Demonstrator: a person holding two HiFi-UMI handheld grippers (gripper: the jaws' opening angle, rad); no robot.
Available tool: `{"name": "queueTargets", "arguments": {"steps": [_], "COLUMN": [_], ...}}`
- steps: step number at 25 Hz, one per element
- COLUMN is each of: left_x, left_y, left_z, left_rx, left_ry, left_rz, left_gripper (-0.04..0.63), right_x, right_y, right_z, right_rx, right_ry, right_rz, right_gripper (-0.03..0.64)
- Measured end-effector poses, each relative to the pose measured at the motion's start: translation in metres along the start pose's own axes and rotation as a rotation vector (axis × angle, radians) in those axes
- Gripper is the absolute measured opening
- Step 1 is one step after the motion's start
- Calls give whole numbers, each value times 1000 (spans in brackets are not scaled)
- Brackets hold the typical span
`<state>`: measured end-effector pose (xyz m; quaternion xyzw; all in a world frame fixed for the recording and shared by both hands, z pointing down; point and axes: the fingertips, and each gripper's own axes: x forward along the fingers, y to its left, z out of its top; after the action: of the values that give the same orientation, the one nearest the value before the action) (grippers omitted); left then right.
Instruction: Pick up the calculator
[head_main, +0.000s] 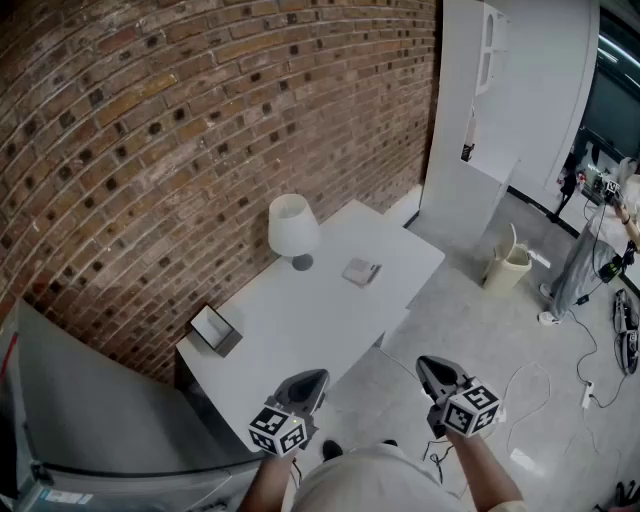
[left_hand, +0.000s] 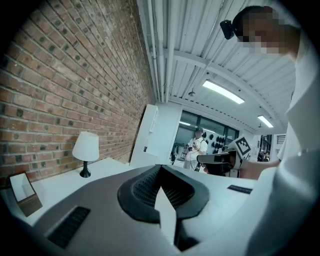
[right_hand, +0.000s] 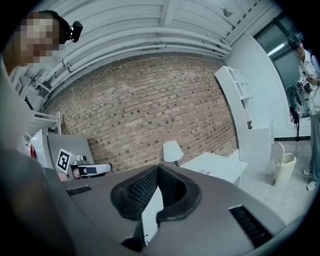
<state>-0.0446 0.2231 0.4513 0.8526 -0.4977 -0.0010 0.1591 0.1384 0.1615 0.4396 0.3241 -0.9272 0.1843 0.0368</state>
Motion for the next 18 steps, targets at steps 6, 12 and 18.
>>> {"name": "queueTargets", "arguments": {"steps": [6,12,18], "left_x": [3,5,3], "left_y": [-2,-2,1], "left_z": [1,0,-3], "left_rx": [3,2,-8], "left_ry": [3,5,8], "left_rz": [-4,-9,-9], "left_gripper": [14,14,14], "right_x": [0,1,3], "right_y": [2,4,2], "right_z": [2,1,0], "right_rx": [-13,-25,-11], "right_ry": [3,6,2], "right_rz": [10,8,-20], "right_gripper": [11,11,12]}}
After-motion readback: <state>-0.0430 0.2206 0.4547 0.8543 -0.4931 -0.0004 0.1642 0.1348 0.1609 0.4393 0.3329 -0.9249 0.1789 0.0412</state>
